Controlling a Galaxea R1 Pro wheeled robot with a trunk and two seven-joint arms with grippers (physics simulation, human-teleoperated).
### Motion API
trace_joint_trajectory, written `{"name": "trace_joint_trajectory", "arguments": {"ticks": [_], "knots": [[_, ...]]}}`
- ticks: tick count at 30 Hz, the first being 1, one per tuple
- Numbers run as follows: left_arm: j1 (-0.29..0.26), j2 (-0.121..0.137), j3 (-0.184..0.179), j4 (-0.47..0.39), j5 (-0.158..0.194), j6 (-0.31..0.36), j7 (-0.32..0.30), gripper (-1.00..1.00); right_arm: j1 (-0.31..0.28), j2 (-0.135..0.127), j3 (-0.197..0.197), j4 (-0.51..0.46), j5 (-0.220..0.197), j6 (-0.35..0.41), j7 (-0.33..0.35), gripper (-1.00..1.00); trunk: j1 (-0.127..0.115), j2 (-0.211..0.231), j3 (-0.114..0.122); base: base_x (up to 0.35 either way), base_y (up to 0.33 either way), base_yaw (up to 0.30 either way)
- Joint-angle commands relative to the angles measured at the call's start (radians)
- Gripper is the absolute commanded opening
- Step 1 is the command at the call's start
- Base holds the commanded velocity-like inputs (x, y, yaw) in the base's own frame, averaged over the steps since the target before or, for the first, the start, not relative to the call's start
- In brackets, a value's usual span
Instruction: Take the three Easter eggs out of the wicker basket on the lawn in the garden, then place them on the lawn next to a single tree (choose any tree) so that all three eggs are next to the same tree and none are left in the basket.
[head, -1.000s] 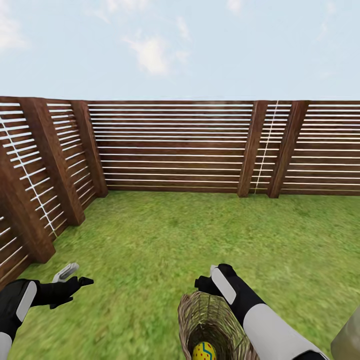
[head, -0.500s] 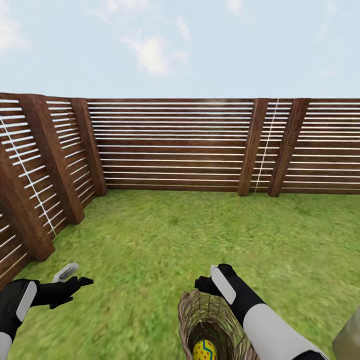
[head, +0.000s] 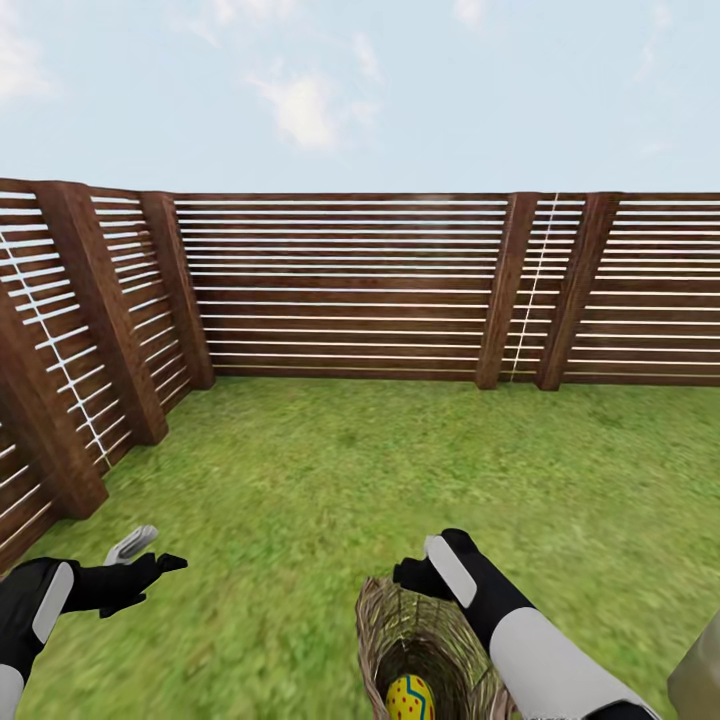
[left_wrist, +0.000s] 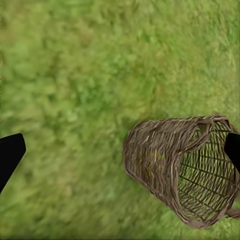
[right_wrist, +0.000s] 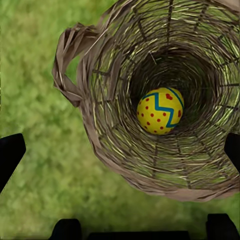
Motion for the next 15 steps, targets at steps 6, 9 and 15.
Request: {"name": "trace_joint_trajectory", "arguments": {"ticks": [6,9,15], "knots": [[-0.001,0.001,0.002,0.0,0.002,0.006,-0.002,1.0,0.0,0.002,-0.018,0.0,-0.011,0.008,-0.012,1.0,0.023,-0.043,-0.02,0.0,0.0,0.0],[-0.001,0.001,0.002,0.0,0.002,0.006,-0.002,1.0,0.0,0.0,-0.018,0.0,-0.011,0.009,-0.012,1.0,0.035,-0.064,-0.029,0.0,0.0,0.0],[-0.001,0.0,0.002,0.0,0.002,0.006,-0.002,1.0,0.009,-0.006,-0.018,-0.002,-0.011,0.009,-0.011,1.0,0.058,-0.106,-0.048,0.0,0.0,0.0]]}}
